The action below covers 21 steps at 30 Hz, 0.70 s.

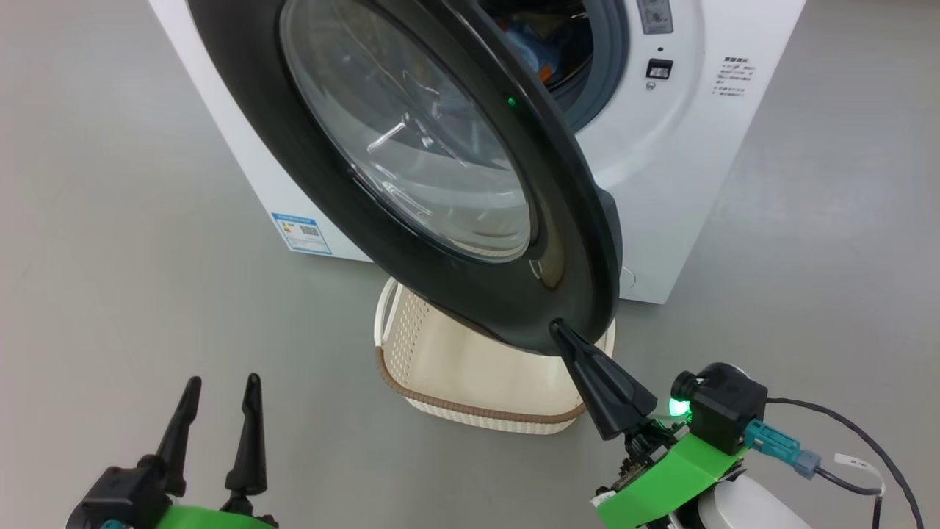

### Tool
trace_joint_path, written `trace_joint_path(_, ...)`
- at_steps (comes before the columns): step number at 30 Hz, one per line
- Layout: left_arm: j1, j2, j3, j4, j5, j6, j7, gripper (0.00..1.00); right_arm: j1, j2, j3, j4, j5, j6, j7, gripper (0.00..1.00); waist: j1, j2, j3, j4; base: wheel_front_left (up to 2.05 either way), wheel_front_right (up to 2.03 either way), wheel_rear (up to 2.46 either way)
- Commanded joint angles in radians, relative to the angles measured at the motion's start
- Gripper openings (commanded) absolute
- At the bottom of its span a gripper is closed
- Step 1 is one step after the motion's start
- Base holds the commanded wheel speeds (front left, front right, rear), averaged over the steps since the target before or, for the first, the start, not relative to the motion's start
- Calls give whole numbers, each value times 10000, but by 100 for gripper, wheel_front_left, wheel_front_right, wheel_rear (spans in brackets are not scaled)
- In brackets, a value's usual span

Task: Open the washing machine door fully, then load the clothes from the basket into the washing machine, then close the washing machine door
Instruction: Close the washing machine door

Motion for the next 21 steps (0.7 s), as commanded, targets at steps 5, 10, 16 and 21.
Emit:
trace_joint_path(5,-291,55,339,-243,-144,-21,-64,100,-352,78,137,579,287,44,-49,0,0,0,190,104,0,0,0)
trace_joint_path(10,-411,1,280,-217,-173,-21,-65,100,-726,166,49,1235,390,44,-49,0,0,0,317,178,0,0,0)
trace_joint_path(16,-518,-25,223,-205,-233,-21,-65,100,-1112,243,-215,1619,449,44,-49,0,0,0,374,267,0,0,0)
trace_joint_path(21,-519,-37,244,-267,-251,-21,-65,100,-1231,237,-500,1622,415,44,-49,0,0,0,432,299,0,0,0)
